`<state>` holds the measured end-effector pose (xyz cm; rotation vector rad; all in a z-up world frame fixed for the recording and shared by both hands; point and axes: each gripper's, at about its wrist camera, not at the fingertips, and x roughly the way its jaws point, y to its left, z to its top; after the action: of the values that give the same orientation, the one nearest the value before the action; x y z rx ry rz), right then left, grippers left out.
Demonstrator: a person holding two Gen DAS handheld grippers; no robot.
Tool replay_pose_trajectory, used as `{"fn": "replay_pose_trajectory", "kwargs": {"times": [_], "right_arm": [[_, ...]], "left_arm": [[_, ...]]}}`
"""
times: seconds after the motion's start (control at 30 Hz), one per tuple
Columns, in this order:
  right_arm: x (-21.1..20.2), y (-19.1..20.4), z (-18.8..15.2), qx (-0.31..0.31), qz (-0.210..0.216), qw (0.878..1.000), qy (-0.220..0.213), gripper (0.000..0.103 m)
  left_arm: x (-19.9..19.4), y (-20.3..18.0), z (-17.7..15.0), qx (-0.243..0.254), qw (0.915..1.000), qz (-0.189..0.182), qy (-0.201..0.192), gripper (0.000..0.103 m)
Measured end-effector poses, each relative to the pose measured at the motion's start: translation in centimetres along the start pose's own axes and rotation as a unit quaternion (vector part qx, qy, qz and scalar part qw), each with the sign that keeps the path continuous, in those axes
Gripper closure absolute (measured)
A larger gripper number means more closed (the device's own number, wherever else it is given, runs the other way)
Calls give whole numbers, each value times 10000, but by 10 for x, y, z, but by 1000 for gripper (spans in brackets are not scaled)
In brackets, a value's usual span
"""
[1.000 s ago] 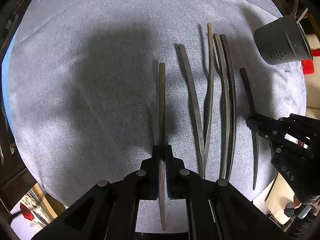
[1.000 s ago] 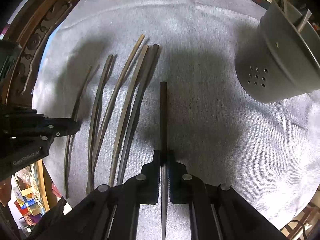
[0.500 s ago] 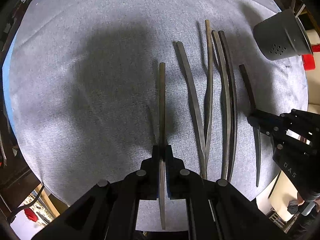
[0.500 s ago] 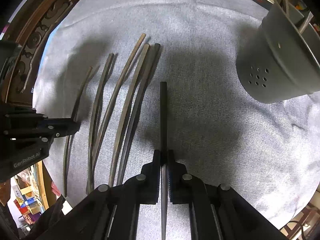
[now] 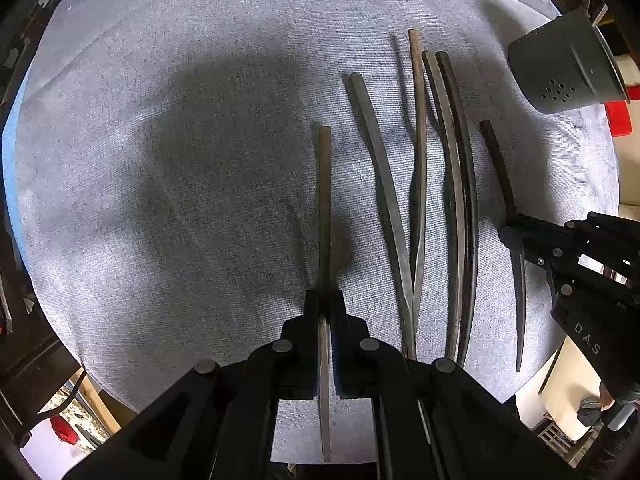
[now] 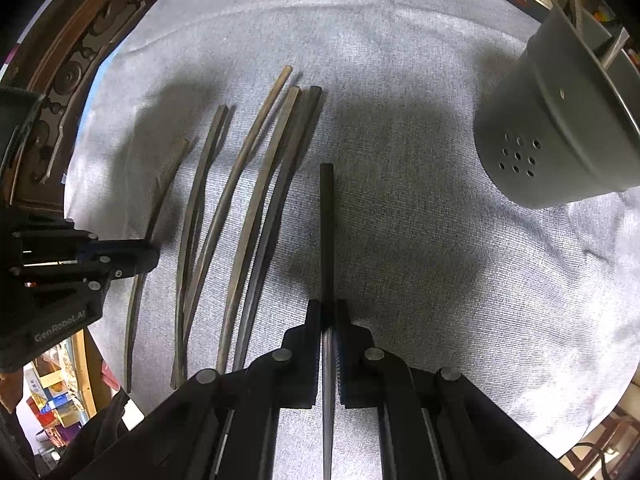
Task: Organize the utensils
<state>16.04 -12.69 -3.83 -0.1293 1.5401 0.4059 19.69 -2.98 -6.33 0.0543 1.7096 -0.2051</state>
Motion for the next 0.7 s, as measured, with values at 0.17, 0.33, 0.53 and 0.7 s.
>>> {"fn": "replay_pose_trajectory", "kwargs": {"times": [0.17,0.33,0.53,0.7], "right_arm": [[0,0,0,-1,-4,10000,-15,96],[-1,-2,-1,23,30,10000,-34,96],[-7,-2,-5,18,68,9999,-95,96],[-16,-3,-6,74,121,9996,-240,96]], "left_arm": [[0,0,0,5,10000,-6,4,98],[0,2,-2,-2,10000,-27,7,98],[-5,3,-7,-15,10000,-84,-47,98],[-12,7,-9,-81,9997,-196,-135,98]]}}
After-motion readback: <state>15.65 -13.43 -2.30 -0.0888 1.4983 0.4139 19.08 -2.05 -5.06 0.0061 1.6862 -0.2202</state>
